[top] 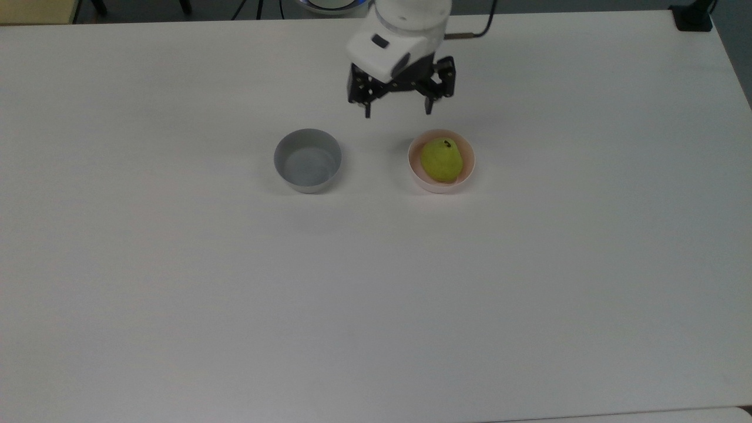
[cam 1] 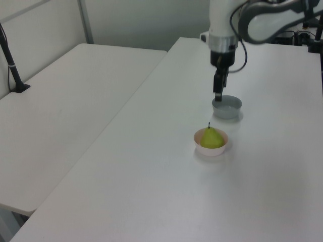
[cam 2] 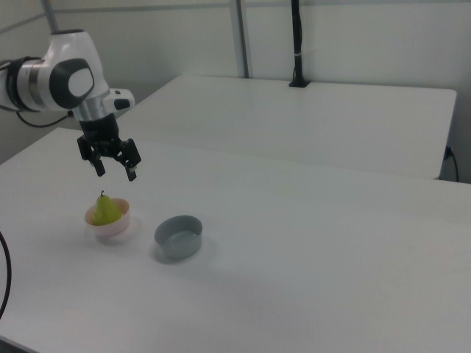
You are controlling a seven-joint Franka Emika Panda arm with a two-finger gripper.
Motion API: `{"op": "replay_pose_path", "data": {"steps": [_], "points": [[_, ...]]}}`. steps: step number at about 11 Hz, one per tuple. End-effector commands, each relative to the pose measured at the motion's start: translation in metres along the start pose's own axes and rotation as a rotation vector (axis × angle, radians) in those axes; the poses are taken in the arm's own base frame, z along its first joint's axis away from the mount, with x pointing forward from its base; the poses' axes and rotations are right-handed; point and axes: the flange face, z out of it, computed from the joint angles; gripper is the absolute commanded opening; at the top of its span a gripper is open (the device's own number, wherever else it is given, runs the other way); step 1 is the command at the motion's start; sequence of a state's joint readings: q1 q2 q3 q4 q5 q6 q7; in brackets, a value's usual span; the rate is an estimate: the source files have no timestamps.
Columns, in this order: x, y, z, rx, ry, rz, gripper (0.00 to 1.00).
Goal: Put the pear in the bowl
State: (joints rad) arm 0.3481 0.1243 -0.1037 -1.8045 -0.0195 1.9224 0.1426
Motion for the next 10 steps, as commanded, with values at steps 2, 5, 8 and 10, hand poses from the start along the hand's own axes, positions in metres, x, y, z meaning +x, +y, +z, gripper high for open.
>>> {"op": "replay_pose_path", "data": {"steps": [2,5,8,10], "points": [[-0.021,0.061,-0.056,-0.003,-0.012,0.116,1.00],[-0.042,0.104,-0.093,0.008,-0.026,0.159,1.00],[-0.055,0.139,-0.108,0.019,-0.016,0.130,1.00],[-0.058,0.161,-0.110,0.057,-0.002,0.046,1.00]]}}
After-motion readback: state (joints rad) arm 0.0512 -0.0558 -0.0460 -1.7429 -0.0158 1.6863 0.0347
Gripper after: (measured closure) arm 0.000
